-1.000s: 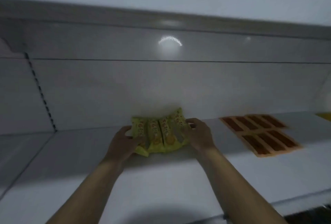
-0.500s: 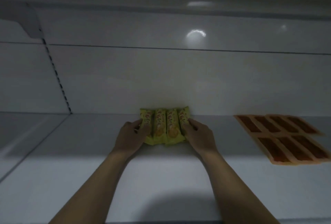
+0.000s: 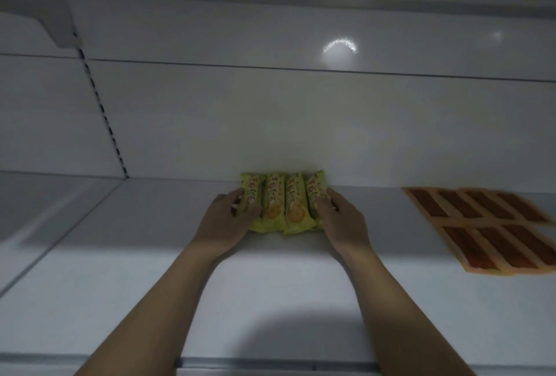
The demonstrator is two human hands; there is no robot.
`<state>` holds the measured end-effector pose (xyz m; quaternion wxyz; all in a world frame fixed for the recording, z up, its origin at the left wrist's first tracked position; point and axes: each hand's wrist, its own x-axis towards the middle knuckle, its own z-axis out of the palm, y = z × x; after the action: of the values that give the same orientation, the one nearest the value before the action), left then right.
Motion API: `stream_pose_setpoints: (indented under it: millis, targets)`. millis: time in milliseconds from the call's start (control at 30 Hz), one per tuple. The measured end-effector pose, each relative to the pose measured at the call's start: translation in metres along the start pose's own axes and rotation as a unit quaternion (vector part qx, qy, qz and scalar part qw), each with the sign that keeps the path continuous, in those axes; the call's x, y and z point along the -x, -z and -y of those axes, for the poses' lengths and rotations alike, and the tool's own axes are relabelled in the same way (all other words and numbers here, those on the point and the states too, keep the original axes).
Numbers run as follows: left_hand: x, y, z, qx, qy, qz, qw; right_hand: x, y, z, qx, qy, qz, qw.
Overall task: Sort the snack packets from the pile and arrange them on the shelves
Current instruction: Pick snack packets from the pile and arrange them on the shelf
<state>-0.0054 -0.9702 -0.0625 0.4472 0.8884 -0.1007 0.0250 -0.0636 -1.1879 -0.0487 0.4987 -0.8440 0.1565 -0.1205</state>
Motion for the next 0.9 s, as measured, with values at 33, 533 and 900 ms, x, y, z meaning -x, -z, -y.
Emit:
stream_pose_setpoints:
  millis: [33, 533, 900]
  targets:
    - [0.0, 0.0, 0.0, 0.002, 0.001, -0.001, 1.0, 0.002, 0.001, 0.001, -0.008, -0.006, -0.003, 1.0]
    - [0.023, 0.014, -0.019, -0.03, -0.008, 0.055, 0.998, 0.021, 0.001, 0.037, 0.211, 0.095, -0.05, 0.972]
    - [0.042, 0.047, -0.014, -0.045, -0.004, 0.068, 0.997, 0.047, -0.023, 0.065, 0.293, 0.061, -0.071, 0.951]
